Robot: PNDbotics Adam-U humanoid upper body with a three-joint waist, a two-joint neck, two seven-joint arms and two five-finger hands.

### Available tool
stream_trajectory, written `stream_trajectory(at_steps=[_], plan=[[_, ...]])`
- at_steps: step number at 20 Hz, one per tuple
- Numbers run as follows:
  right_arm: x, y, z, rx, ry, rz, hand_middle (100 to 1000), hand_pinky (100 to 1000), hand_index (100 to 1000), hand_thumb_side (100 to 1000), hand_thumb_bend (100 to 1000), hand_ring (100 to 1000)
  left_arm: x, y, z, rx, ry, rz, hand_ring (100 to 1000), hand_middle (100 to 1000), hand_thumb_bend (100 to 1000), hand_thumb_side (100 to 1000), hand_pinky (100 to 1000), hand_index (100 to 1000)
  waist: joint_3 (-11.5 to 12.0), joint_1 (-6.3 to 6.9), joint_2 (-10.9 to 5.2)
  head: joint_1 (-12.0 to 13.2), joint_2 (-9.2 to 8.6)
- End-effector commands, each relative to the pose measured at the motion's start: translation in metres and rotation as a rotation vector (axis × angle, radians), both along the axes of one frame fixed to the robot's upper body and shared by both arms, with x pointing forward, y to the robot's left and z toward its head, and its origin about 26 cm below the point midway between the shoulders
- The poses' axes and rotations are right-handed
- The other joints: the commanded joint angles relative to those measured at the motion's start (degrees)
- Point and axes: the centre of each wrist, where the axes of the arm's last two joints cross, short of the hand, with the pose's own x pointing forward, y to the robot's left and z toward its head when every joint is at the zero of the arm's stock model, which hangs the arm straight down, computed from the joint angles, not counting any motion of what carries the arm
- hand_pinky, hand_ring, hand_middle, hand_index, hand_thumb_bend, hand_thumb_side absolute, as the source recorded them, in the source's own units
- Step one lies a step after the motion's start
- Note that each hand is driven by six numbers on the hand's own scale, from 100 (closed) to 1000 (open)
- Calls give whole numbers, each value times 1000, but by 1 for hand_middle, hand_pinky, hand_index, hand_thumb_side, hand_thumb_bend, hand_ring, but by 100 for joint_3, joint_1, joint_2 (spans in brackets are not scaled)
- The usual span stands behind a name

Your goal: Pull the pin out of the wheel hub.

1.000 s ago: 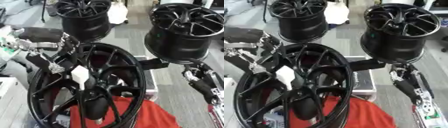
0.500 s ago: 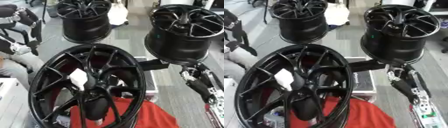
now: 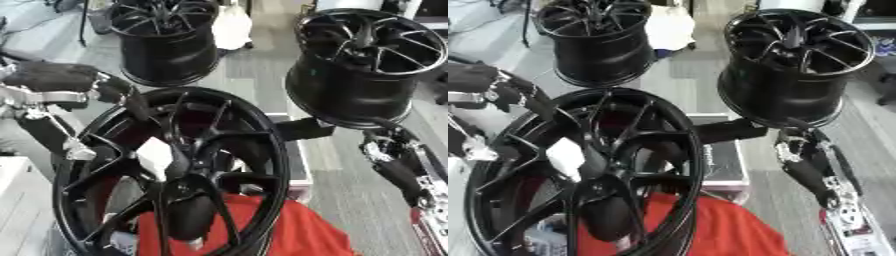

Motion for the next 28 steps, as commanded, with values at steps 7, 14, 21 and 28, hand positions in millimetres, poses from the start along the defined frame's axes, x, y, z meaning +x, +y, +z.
stream_trajectory(at_steps=[7,14,21,28], plan=[[3,-1,9,-11,-29,12,670,669,843,249,100,618,10,-9,-20,415,39,-343,700,736,262,234,681,816,-47,26,-28,29,-48],[3,-2,8,-9,-27,10,669,669,843,249,100,618,18,1,-30,392,75,-301,532,552,155,104,562,678,-60,40,-25,28,-75],[3,-2,8,-10,-27,10,669,669,843,249,100,618,19,-1,-32,368,88,-309,660,721,200,210,642,816,-67,45,-15,25,-73],[3,-2,7,-9,-25,7,669,670,843,250,100,618,21,1,-33,299,111,-313,468,469,100,156,526,611,-61,43,-22,28,-69]])
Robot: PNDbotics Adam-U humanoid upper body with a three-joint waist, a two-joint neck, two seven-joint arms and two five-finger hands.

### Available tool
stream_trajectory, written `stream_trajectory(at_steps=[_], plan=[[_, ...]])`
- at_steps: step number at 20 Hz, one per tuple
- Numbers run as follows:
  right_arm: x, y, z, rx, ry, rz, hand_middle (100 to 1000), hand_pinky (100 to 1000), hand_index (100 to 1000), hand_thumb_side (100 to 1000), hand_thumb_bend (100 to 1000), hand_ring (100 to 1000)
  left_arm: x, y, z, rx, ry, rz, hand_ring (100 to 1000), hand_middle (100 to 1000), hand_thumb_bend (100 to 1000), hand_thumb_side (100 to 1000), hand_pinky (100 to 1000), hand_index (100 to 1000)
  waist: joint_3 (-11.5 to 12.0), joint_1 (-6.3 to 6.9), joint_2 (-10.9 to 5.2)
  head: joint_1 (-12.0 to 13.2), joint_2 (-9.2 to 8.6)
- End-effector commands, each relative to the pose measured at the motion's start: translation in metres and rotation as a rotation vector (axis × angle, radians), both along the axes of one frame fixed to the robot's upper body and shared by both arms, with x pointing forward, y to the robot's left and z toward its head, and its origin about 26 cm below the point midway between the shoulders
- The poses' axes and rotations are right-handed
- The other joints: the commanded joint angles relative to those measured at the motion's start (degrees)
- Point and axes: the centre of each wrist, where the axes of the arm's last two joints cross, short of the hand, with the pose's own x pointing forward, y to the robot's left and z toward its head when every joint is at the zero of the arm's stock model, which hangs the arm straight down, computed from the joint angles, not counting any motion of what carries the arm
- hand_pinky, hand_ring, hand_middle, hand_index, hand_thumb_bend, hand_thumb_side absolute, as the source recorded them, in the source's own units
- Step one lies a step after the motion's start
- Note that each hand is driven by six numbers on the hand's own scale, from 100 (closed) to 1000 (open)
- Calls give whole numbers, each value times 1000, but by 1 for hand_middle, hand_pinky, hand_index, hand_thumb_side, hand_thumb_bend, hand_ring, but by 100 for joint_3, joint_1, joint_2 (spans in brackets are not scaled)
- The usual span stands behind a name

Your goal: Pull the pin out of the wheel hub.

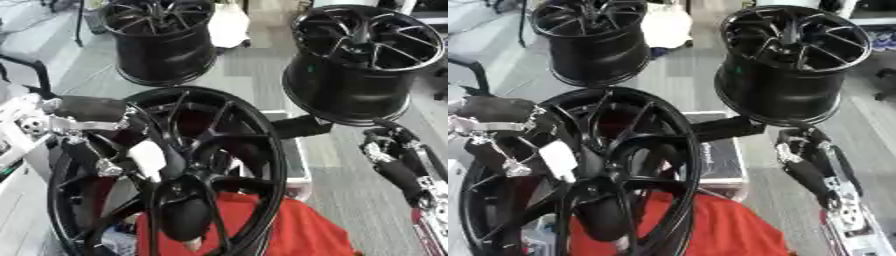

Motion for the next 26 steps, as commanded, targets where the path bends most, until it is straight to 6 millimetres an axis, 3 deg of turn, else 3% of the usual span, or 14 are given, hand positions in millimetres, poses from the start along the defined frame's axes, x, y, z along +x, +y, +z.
stream_trajectory(at_steps=[1,4,10,17,22,26], plan=[[2,-3,6,-9,-20,2,669,670,843,250,100,618,2,4,8,278,12,-371,460,458,100,160,520,599,3,-2,-56,6,-57],[2,-3,6,-8,-19,1,669,670,843,251,100,618,5,8,16,203,12,-364,385,366,100,207,466,522,12,-6,-60,-2,-64],[2,-4,5,-10,-16,-5,668,670,843,251,100,618,5,35,62,52,-64,-316,363,343,100,206,463,505,51,-1,-81,-29,-49],[1,-9,4,-13,-14,-24,668,670,844,251,100,618,-18,108,110,-56,-141,-143,361,344,100,182,470,509,170,10,-111,-131,-46],[1,-10,4,-13,-15,-34,668,670,844,252,100,617,-35,175,102,-66,-105,80,370,355,100,178,478,520,286,-13,-142,-170,-36],[1,-10,4,-11,-16,-39,668,670,844,252,100,617,-48,222,68,-27,-19,268,390,379,100,168,491,541,343,-44,-149,-198,-32]])
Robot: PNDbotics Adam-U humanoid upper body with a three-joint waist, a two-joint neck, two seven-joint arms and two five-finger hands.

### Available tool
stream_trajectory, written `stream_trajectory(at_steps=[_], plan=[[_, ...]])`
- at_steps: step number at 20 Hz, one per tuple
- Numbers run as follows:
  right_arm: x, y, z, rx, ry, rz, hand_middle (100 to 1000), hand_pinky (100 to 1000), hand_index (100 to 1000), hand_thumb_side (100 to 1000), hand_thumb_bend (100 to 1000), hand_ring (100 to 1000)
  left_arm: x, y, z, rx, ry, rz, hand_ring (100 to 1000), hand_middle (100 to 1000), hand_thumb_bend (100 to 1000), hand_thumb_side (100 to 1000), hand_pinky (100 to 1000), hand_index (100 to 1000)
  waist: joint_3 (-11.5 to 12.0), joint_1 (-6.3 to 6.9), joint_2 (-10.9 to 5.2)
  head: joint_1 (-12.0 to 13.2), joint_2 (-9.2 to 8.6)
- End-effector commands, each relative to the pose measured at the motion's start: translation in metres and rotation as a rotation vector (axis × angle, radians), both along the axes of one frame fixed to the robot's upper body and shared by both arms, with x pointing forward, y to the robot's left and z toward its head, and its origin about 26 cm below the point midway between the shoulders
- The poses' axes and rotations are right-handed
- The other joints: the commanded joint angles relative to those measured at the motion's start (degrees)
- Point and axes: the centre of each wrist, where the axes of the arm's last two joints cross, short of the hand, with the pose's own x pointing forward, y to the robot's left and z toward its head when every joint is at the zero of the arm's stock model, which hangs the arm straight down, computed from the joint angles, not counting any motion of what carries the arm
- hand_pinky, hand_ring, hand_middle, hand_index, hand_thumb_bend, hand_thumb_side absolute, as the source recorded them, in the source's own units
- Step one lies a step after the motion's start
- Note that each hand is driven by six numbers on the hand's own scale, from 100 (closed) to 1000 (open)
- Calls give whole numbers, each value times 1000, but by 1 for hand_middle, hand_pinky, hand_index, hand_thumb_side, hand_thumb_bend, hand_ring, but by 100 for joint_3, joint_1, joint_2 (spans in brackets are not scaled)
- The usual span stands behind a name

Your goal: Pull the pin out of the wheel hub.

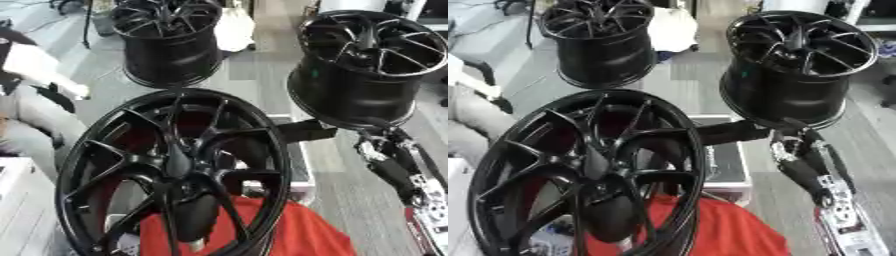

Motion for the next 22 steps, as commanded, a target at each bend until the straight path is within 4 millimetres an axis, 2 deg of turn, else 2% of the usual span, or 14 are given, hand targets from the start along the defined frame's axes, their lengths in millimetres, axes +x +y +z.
stream_trajectory(at_steps=[1,3,5,6,7,8,9,10,11,12,16,17,19,22], plan=[[2,-6,8,-15,-24,-13,668,670,844,252,100,617,-13,37,0,364,101,-238,409,411,100,162,503,571,16,-8,-67,-32,-26],[2,-6,8,-13,-25,-16,667,670,844,252,100,617,-19,54,-22,374,176,-170,463,472,100,150,539,630,21,-29,-62,-40,-29],[2,-6,8,-10,-26,-17,667,670,844,251,100,617,-24,66,-43,383,240,-111,596,633,128,127,627,762,24,-54,-54,-54,-31],[2,-5,9,-9,-27,-16,667,670,844,251,100,617,-26,70,-53,387,262,-83,616,662,157,133,637,783,23,-67,-48,-61,-33],[3,-4,9,-7,-29,-15,667,670,844,252,100,617,-28,73,-63,390,278,-55,693,745,263,395,678,855,19,-88,-37,-73,-42],[3,-4,10,-5,-30,-14,667,670,844,252,100,617,-29,74,-73,393,285,-31,697,751,281,432,679,860,13,-104,-27,-81,-48],[4,-4,11,-4,-32,-15,667,670,844,251,100,617,-29,74,-83,396,282,-12,722,781,398,619,693,896,7,-124,-13,-91,-52],[4,-4,11,-2,-33,-17,667,670,844,251,100,617,-30,72,-90,402,277,0,725,785,412,639,696,900,3,-138,-2,-96,-54],[4,-4,12,-2,-33,-19,667,670,844,251,100,616,-30,71,-95,409,270,9,749,813,495,754,713,920,1,-148,6,-95,-51],[4,-4,12,-2,-34,-22,667,670,843,251,100,616,-31,70,-101,416,265,17,752,816,499,765,715,922,4,-158,15,-92,-42],[4,-4,13,2,-36,-22,666,670,844,251,100,616,-38,68,-119,351,190,68,729,796,285,678,699,912,36,-173,26,-98,-28],[4,-4,13,3,-36,-23,666,670,843,252,100,616,-40,67,-125,306,161,80,699,769,123,619,677,897,44,-176,27,-108,-26],[4,-5,12,4,-35,-26,666,670,843,252,100,616,-45,63,-135,197,102,102,681,753,100,589,663,888,62,-176,28,-122,-22],[4,-5,11,6,-34,-30,666,670,843,252,100,616,-48,47,-149,-27,10,125,651,725,100,604,638,869,90,-176,29,-144,-21]])
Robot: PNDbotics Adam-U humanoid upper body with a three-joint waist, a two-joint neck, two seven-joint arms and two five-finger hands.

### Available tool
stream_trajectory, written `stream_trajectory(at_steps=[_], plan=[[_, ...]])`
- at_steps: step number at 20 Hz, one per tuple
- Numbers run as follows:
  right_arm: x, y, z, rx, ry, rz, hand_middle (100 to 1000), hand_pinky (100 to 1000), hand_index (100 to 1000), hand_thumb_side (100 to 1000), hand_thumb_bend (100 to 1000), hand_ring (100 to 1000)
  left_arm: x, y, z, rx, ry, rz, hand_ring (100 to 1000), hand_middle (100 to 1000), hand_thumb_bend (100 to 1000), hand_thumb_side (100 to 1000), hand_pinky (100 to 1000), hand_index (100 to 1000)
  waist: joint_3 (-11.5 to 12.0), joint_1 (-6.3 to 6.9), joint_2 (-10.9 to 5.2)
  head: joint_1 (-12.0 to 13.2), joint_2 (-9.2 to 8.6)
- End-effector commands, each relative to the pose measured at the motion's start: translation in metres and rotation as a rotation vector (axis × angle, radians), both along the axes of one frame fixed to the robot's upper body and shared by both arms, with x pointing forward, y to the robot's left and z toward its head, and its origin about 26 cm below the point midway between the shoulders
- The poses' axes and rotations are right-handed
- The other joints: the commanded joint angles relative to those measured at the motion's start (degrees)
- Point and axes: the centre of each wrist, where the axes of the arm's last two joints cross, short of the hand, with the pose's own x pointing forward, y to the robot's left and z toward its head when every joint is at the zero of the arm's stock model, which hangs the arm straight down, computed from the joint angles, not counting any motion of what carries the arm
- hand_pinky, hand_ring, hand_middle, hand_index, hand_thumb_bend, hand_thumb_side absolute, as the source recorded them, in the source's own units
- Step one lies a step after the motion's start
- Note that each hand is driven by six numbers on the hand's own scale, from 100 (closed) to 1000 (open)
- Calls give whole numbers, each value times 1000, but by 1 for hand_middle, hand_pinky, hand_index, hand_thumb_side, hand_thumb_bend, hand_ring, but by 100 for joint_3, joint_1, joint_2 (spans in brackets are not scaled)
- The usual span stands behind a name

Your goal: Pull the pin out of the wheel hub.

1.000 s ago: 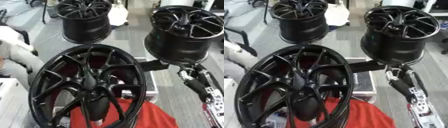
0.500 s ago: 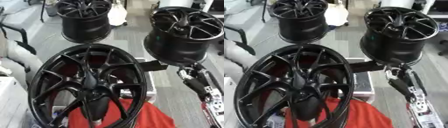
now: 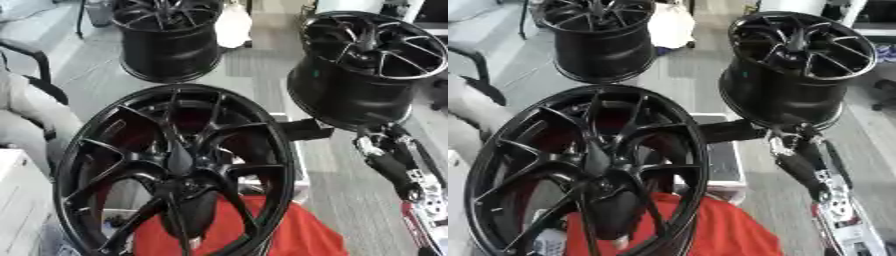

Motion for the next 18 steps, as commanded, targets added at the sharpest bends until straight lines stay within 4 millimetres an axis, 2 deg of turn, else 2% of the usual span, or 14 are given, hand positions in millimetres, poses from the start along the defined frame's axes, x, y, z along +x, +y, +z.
stream_trajectory(at_steps=[1,7,10,14,18], plan=[[2,-2,8,2,-28,-7,666,670,843,252,100,616,2,-12,9,-144,-119,-99,638,711,100,596,627,858,19,22,-49,-47,-29],[1,-3,8,11,-31,-18,666,670,843,252,100,616,-9,-56,-15,-616,-224,70,617,677,100,720,602,832,91,-15,-28,-142,-66],[1,-3,8,16,-33,-25,666,670,843,251,100,616,-16,-78,-24,-772,-257,180,617,674,100,775,600,832,134,-34,-21,-177,-73],[1,-4,6,20,-27,-31,666,670,843,250,100,616,-18,-105,-37,-913,-263,330,606,658,100,843,590,824,213,-51,-20,-210,-78],[1,-4,4,21,-20,-34,666,670,843,247,100,615,-16,-123,-46,-949,-224,412,603,655,100,857,588,824,264,-69,-23,-209,-79]])
